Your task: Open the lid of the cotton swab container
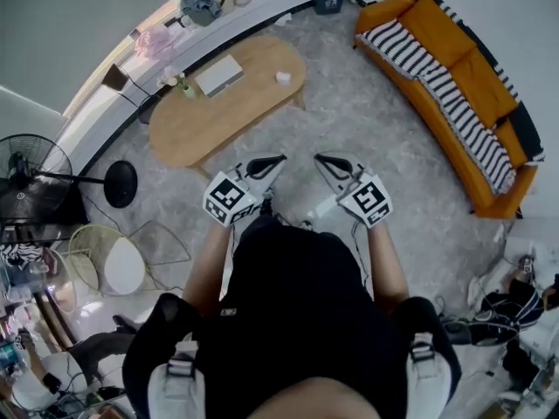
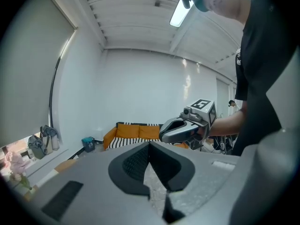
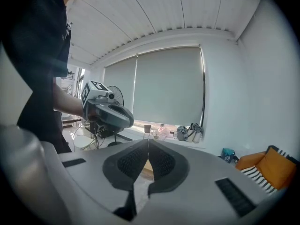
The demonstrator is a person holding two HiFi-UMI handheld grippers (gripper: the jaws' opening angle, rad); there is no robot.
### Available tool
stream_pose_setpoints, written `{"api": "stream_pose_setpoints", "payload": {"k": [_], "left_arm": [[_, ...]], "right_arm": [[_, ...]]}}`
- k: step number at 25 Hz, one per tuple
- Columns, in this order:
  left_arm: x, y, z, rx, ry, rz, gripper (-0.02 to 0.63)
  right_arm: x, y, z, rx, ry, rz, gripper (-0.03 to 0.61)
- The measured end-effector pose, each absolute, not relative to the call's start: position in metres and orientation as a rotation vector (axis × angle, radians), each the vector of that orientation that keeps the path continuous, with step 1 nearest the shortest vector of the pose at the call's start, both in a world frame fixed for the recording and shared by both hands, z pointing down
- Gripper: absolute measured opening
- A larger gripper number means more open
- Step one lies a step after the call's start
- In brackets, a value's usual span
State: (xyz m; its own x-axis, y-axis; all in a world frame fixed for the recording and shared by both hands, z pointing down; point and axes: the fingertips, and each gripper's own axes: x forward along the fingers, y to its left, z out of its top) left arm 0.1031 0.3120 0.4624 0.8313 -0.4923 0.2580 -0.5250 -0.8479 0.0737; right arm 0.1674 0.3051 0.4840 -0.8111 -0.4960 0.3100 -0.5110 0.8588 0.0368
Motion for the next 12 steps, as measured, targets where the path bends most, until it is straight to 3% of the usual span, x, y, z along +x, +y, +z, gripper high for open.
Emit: {"api": "stream_pose_setpoints", "payload": {"k": [12], "left_arm": [[0.068,0.303,0.474,2.839,-0.805,0.319,0.000]], "right_arm": [[0.139,0.297,0.496,0.758,-2.688,0.093,-0.005]]}}
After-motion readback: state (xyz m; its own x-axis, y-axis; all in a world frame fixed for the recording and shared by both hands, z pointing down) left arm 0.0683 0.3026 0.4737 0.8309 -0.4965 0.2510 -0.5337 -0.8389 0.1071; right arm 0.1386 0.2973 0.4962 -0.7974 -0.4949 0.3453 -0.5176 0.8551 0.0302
